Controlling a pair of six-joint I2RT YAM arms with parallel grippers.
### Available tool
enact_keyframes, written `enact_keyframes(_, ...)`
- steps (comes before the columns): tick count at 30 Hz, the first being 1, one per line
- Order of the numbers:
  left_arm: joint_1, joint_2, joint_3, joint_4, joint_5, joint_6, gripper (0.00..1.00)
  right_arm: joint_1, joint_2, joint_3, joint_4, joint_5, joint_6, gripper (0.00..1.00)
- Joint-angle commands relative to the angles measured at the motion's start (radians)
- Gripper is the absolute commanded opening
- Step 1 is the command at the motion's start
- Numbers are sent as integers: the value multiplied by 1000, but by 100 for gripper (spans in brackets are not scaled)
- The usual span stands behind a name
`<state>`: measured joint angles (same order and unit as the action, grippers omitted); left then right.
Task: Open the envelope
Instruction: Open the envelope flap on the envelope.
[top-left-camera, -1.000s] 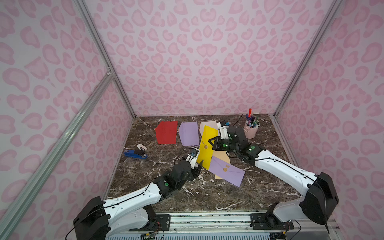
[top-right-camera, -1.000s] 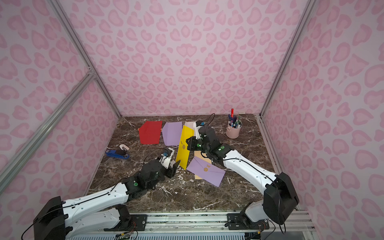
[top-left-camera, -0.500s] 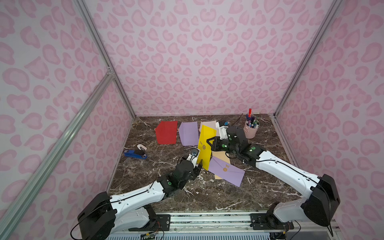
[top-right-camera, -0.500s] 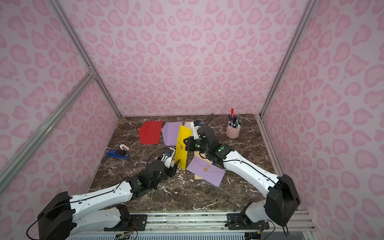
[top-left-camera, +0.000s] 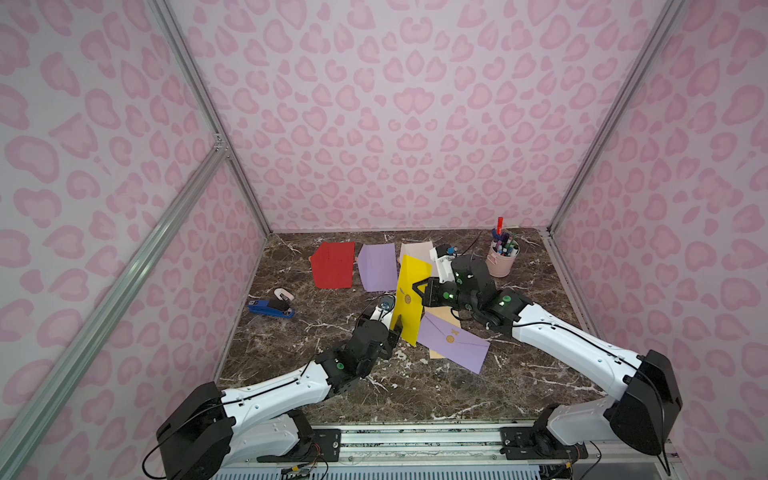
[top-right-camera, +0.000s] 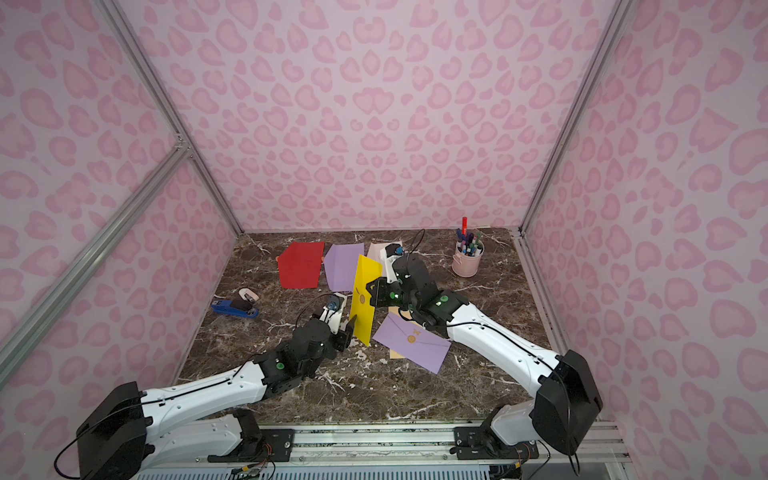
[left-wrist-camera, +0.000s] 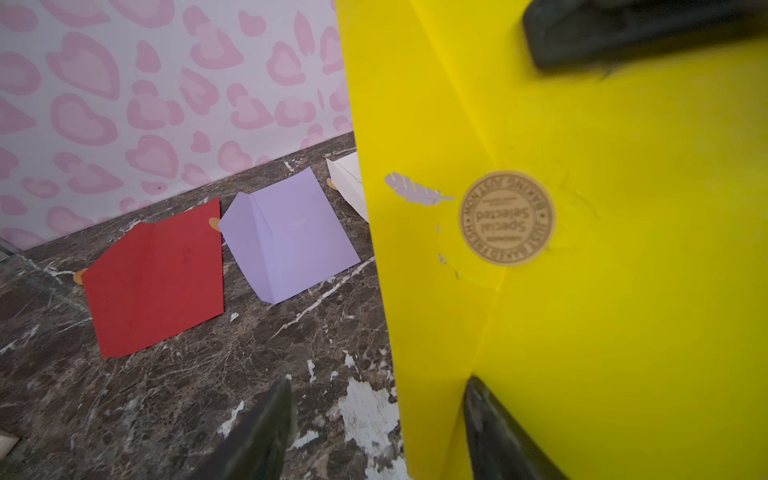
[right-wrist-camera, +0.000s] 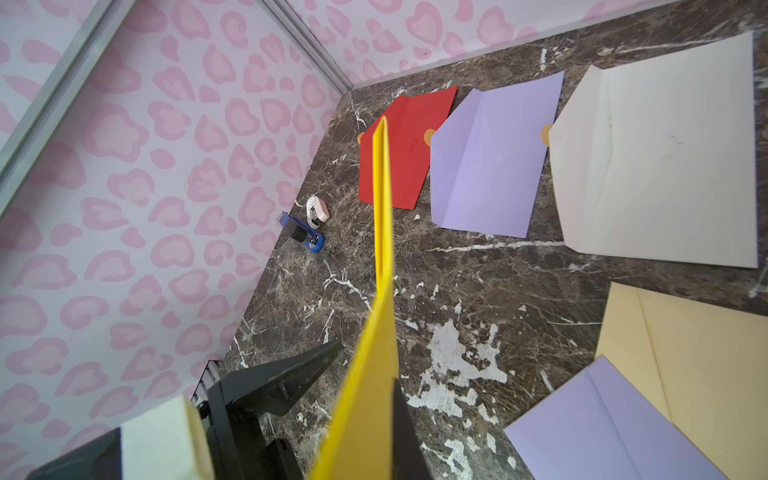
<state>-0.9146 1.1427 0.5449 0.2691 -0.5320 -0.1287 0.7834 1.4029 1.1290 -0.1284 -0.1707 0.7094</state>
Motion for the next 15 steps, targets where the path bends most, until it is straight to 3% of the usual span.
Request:
enact_keyframes(1,2,-8,0,9,-22,-7,67,4,1,2,6,-7,4,0)
enact_keyframes(15,2,-8,4,11,-25,-9,67,13,9,6,9,-12,7,0)
